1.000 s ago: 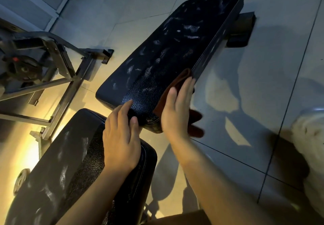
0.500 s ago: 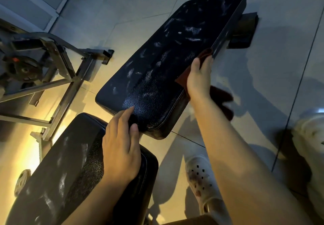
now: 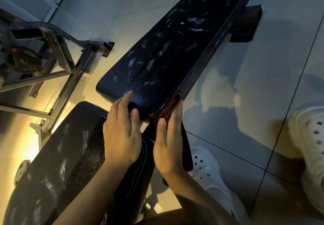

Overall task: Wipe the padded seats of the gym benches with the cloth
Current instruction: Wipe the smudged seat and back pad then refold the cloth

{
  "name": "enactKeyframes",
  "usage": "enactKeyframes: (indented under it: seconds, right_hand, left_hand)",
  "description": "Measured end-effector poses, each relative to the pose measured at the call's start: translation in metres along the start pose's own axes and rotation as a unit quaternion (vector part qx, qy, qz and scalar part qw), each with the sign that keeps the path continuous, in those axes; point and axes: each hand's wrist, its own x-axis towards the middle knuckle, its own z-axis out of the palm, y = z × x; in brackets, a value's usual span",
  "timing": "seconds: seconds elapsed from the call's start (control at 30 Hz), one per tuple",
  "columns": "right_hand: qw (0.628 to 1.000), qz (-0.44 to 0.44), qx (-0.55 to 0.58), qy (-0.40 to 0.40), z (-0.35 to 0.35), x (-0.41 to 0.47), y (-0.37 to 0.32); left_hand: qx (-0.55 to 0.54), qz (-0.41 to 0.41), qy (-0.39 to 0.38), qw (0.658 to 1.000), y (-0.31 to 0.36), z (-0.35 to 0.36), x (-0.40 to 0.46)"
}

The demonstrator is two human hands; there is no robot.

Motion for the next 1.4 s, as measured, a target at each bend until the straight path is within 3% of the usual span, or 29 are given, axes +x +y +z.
enactKeyframes:
  seconds: [0.27, 0.5, 0.73, 1.0, 1.23, 1.4]
  right_hand:
    - [0.996, 0.044, -0.012, 0.080, -0.018, 0.079, -0.015]
    - [0.997, 0.043, -0.039, 0.053, -0.007, 0.005, -0.008]
    - [0.998, 0.057, 0.014, 0.028, 0.002, 0.007, -0.015]
    - [0.993, 0.082, -0.068, 0.041, -0.031, 0.143, -0.026]
    - [0.999, 0.024, -0.028, 0.013, -0.010, 0.044, -0.010]
    - [0.998, 0.036, -0.030, -0.029, -0.004, 0.001, -0.006]
  left_hand:
    - [0.009, -0.002, 0.000, 1.000, -0.002, 0.002, 0.002]
    - [0.000, 0.004, 0.008, 1.000, -0.003, 0.002, 0.002]
    - [-0.002, 0.015, 0.013, 1.000, -0.005, 0.000, -0.004]
    - [-0.016, 0.003, 0.017, 1.000, -0.002, 0.001, -0.004]
    - [0.010, 0.009, 0.008, 1.000, 0.000, 0.001, 0.002]
    - [0.006, 0.018, 0.002, 1.000, -0.001, 0.002, 0.004]
